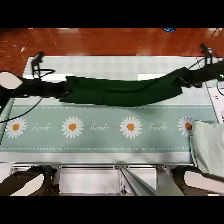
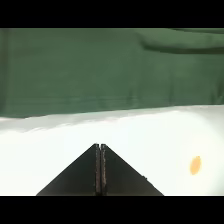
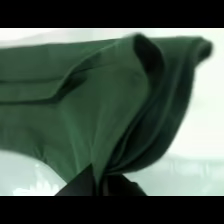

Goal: Fold the shirts.

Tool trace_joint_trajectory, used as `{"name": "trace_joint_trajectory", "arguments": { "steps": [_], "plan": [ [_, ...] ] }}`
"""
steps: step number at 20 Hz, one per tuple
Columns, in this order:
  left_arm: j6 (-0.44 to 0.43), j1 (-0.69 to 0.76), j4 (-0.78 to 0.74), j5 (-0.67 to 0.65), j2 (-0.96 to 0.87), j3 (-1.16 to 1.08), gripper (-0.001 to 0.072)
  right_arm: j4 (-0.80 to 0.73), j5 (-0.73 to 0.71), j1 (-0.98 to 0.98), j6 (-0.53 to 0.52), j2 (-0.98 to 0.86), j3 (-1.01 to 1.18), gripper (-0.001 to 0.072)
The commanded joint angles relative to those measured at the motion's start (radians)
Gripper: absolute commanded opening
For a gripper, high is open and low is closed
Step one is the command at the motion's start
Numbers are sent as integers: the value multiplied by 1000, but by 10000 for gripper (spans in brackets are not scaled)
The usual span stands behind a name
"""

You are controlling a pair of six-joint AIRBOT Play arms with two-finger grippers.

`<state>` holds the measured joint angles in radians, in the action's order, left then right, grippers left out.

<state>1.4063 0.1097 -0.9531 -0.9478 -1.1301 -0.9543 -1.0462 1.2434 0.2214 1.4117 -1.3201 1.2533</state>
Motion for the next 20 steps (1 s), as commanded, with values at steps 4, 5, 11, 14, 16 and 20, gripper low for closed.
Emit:
{"name": "trace_joint_trajectory", "arguments": {
  "steps": [4, 5, 11, 14, 16, 20],
  "plan": [
    [-53, 344, 172, 133, -260, -109, 21, -24, 51, -20, 78, 543, -300, 27],
    [-53, 391, 171, 133, -320, -160, 21, -18, 69, -20, 96, 600, -317, 27],
    [-15, 640, 174, 98, -635, -482, 21, 61, 127, -20, 122, 752, -323, 27],
    [32, 725, 177, 47, -740, -587, 21, 98, 132, -20, 119, 756, -323, 27],
    [52, 765, 193, -14, -789, -626, 21, 108, 116, -20, 118, 756, -323, 27],
    [-18, 728, 209, -137, -797, -689, 21, 96, 111, -20, 117, 756, -323, 27]
  ]
}}
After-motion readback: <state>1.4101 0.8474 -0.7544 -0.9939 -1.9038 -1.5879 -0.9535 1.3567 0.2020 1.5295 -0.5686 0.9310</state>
